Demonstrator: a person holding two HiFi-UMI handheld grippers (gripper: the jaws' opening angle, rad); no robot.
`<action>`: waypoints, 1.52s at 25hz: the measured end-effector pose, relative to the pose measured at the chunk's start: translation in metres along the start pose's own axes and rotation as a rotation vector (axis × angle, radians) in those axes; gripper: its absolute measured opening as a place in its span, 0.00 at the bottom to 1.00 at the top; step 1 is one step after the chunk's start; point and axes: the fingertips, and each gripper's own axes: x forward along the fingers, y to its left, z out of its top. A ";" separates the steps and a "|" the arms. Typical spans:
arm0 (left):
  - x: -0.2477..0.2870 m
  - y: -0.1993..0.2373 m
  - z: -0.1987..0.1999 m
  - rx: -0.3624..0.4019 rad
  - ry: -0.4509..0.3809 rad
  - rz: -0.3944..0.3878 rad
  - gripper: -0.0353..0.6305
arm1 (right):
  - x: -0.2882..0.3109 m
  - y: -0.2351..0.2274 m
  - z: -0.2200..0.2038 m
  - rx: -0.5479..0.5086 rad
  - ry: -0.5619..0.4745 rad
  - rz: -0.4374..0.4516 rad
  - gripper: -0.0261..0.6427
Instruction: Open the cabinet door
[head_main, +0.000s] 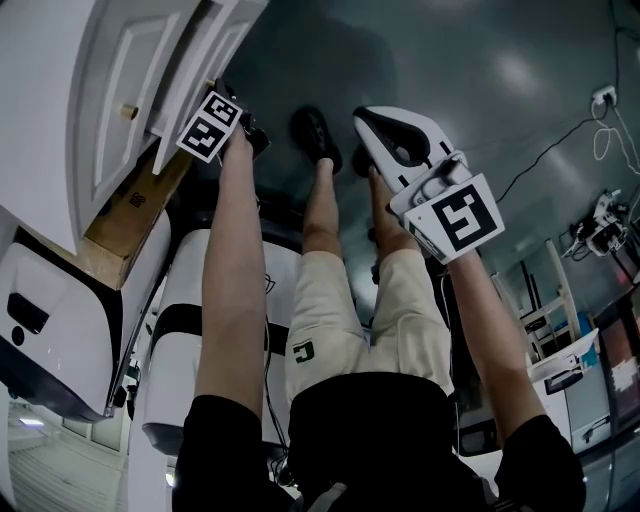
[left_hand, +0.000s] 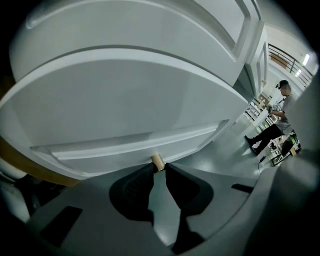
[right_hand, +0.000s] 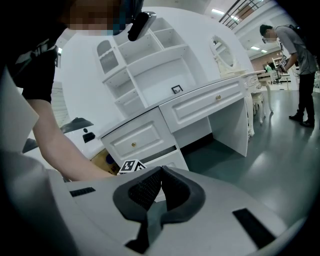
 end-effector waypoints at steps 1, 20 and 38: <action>-0.002 -0.002 -0.003 -0.008 0.000 0.003 0.18 | -0.002 0.000 -0.002 -0.005 0.011 0.002 0.07; -0.037 -0.032 -0.081 -0.035 0.075 -0.018 0.18 | -0.019 0.009 -0.018 -0.028 0.042 0.017 0.06; -0.062 -0.051 -0.137 -0.096 0.088 -0.014 0.18 | -0.033 0.007 -0.025 -0.028 0.050 0.006 0.07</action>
